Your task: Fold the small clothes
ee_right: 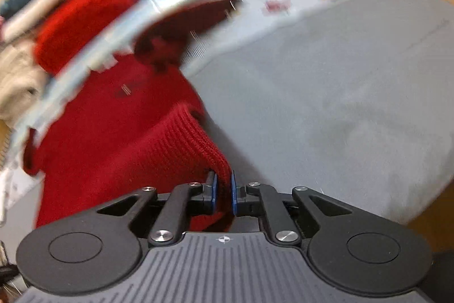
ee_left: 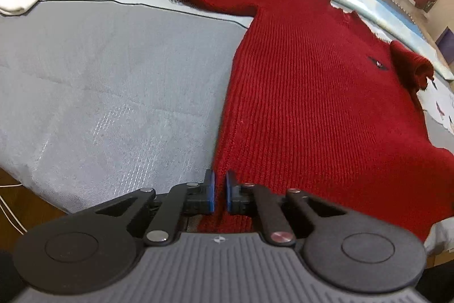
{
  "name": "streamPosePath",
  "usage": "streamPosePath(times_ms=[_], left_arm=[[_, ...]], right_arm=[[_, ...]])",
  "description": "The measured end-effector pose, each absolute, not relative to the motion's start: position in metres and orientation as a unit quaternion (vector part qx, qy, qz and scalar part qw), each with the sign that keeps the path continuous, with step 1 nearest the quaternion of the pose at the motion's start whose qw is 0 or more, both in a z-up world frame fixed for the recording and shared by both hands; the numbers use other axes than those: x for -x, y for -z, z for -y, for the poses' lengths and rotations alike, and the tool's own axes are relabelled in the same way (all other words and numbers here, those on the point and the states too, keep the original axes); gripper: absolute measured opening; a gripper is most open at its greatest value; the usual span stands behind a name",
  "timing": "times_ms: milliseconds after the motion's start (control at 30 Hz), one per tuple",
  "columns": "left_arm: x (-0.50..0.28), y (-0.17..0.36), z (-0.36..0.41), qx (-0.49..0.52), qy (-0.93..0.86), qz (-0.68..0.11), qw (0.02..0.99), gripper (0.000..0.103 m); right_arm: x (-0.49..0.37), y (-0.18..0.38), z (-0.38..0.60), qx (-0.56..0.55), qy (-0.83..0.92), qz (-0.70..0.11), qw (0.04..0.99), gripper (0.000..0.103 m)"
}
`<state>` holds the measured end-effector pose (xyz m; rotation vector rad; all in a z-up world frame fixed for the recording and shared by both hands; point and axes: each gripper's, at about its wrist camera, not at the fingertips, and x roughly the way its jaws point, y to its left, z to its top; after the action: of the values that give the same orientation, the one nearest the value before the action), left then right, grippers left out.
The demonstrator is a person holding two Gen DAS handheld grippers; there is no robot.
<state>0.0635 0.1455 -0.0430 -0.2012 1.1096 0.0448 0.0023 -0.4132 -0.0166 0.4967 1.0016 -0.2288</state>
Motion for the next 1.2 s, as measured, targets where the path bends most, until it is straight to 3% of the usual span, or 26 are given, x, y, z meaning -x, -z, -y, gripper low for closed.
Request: streamPosePath(times_ms=[100, 167, 233, 267, 300, 467, 533, 600, 633, 700, 900, 1033, 1200], left_arm=[[-0.069, 0.056, -0.140, 0.095, -0.027, -0.548, 0.830, 0.010], [-0.071, 0.068, -0.140, 0.099, -0.035, -0.563, 0.820, 0.023], [-0.074, 0.072, -0.142, 0.103, -0.039, -0.568, 0.816, 0.037], [-0.076, 0.073, -0.139, 0.102, -0.038, -0.569, 0.815, 0.039], [-0.077, 0.074, -0.138, 0.100, -0.037, -0.572, 0.814, 0.039], [-0.082, 0.078, -0.135, 0.096, -0.033, -0.582, 0.807, 0.039], [-0.084, 0.081, -0.134, 0.095, -0.032, -0.584, 0.805, 0.038], [-0.084, 0.082, -0.132, 0.089, -0.033, -0.585, 0.806, 0.029], [-0.088, 0.082, -0.128, 0.084, -0.035, -0.584, 0.807, 0.019], [-0.087, 0.080, -0.125, 0.081, -0.039, -0.575, 0.813, 0.010], [-0.074, 0.053, -0.121, 0.080, -0.040, -0.520, 0.849, 0.007], [-0.079, 0.064, -0.116, 0.053, -0.038, -0.547, 0.835, 0.007], [-0.081, 0.075, -0.100, 0.006, -0.018, -0.567, 0.824, 0.007]], right_arm=[[-0.013, 0.034, 0.399, -0.178, 0.109, -0.527, 0.824, 0.011], [-0.016, 0.034, 0.392, -0.155, 0.110, -0.530, 0.826, 0.014], [-0.017, 0.031, 0.391, -0.155, 0.111, -0.527, 0.828, 0.023], [-0.017, 0.031, 0.391, -0.158, 0.111, -0.525, 0.829, 0.038], [-0.017, 0.031, 0.391, -0.158, 0.114, -0.524, 0.829, 0.048], [-0.022, 0.044, 0.383, -0.134, 0.115, -0.542, 0.821, 0.051], [-0.023, 0.047, 0.380, -0.128, 0.112, -0.548, 0.819, 0.050], [-0.025, 0.049, 0.378, -0.124, 0.108, -0.552, 0.817, 0.048], [-0.026, 0.050, 0.376, -0.123, 0.103, -0.553, 0.817, 0.038], [-0.025, 0.049, 0.373, -0.119, 0.092, -0.552, 0.820, 0.009], [-0.009, 0.019, 0.389, -0.240, 0.008, -0.484, 0.841, 0.008], [-0.012, 0.039, 0.394, -0.197, 0.082, -0.550, 0.808, 0.007], [-0.013, 0.040, 0.389, -0.142, 0.095, -0.558, 0.812, 0.007]])
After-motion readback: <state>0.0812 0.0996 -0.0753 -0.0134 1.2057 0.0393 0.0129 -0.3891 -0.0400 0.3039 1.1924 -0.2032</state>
